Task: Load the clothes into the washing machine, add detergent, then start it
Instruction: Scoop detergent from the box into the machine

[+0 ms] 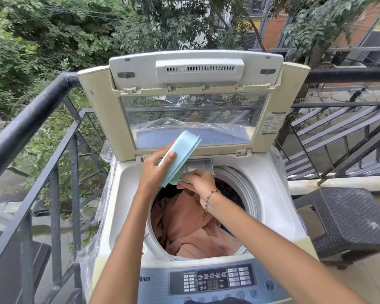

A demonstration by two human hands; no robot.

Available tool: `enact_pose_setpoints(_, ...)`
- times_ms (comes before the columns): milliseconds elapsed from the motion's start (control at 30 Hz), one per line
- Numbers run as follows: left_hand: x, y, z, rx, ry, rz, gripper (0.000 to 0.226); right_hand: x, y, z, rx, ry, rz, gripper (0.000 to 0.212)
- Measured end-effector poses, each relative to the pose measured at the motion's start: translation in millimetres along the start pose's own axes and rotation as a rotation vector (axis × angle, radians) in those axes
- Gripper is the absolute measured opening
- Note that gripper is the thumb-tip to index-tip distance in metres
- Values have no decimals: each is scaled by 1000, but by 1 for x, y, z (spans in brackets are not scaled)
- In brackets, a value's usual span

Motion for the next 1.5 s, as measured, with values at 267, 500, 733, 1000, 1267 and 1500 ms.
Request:
enact_pose_setpoints(267, 15, -6, 5, -117, -106, 90, 41, -4, -1, 2, -5, -9, -29, 16)
enact_pose_setpoints(500, 8, -10, 8, -126, -84, 61, 58, -4, -2, 3, -7, -10, -29, 15)
enact_pose_setpoints(733, 7, -11, 4, -88, -44, 32, 59, -6, -4, 3, -9, -21, -31, 21)
enact_pose_setpoints(1000, 0, -11, 3, -13, 112, -26, 58, -2, -9, 0, 6, -33, -21, 17)
enact_pose_setpoints(1267, -32, 0, -9, 187, 551, -211, 59, 2, -13, -11, 55, -37, -20, 11)
enact_pose_setpoints(1500, -64, 15, -7, 375, 791, -333, 62, 4, -13, -21, 85, -31, -40, 10)
Point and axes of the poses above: each hand's wrist, its own y-axis away from the middle knuckle, its own z-axis out of the palm, x = y × z, the point moved 6 cm from there along -y, towards the middle knuckle, and after that the axes turned 1 degree about y, right-handed, at the moved point
